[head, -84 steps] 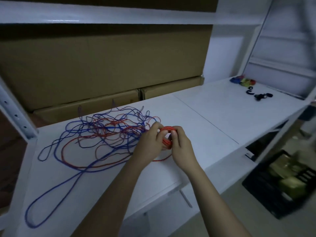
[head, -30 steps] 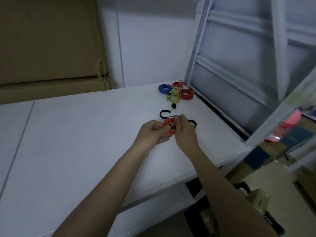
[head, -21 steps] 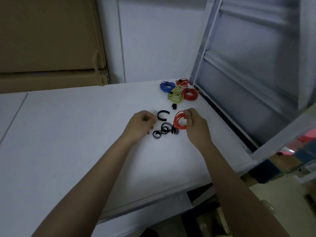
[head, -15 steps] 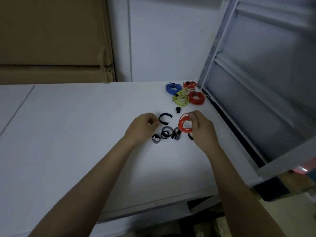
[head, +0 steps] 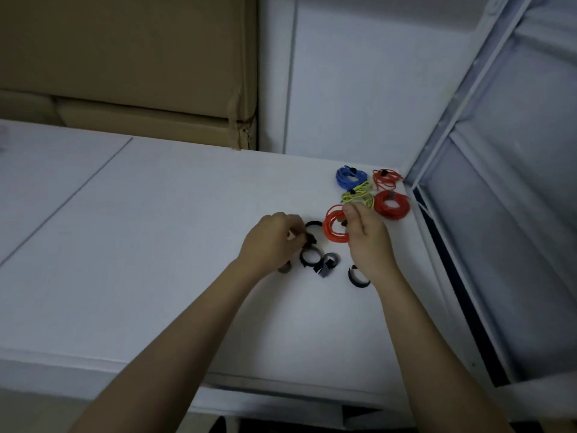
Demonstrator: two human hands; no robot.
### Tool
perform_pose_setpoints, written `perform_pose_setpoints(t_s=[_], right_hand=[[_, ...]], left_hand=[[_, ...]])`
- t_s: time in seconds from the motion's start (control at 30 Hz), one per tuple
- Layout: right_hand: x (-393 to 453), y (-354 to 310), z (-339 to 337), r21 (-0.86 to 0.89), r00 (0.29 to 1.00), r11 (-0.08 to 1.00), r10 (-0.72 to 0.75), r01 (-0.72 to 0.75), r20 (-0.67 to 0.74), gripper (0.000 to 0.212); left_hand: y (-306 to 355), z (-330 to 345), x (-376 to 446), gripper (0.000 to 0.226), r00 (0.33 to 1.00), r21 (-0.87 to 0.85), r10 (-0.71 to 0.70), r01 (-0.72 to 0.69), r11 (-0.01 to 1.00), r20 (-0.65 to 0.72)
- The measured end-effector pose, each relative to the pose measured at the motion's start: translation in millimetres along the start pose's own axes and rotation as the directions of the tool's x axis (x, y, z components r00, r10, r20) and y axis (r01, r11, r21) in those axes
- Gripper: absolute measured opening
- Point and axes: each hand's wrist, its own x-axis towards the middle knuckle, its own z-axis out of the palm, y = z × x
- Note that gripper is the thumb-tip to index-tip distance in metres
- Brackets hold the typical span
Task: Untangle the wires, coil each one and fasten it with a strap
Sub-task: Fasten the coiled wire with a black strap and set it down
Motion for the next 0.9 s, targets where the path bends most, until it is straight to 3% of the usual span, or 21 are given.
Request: perform_pose_setpoints(t_s=[0.13, 0.33, 0.53, 0.67, 0.8, 0.9], right_hand=[[11, -7, -7, 0.153, 0.997, 0.985, 0.073, -0.078, 0.038, 0.027], [15, -20, -5, 0.193, 0.987, 0.981, -0.023, -0.008, 0.158, 0.038], [8, -29, 2, 0.267, 0.975, 0.963, -0.014, -0.046, 0.221, 0.032], [6, -34, 2, 0.298, 0.98, 0.953, -0.011, -0.049, 0.197, 0.032], [8, -41, 1, 0.257, 0.987, 0.965, -0.094, 0.058, 0.13, 0.03], [8, -48, 2, 0.21, 0.96, 0.963, -0.207, 0.166, 0.189, 0.028]], left_hand=[[5, -6, -2, 0.008, 0.984, -0.211, -0.011, -0.026, 0.977, -0.176], [18, -13, -2, 0.015, 0.973, -0.403, -0.038, -0.058, 0.913, -0.227], [25, -15, -3, 0.018, 0.934, -0.173, 0.099, -0.167, 0.971, -0.344], [24, -20, -2, 0.014, 0.945, -0.181, 0.029, -0.093, 0.979, -0.327], [22, -25, 0, 0.014, 0.962, -0.149, 0.027, -0.069, 0.986, -0.271], [23, -29, 1, 0.018, 0.963, -0.125, 0.058, -0.094, 0.988, -0.262]])
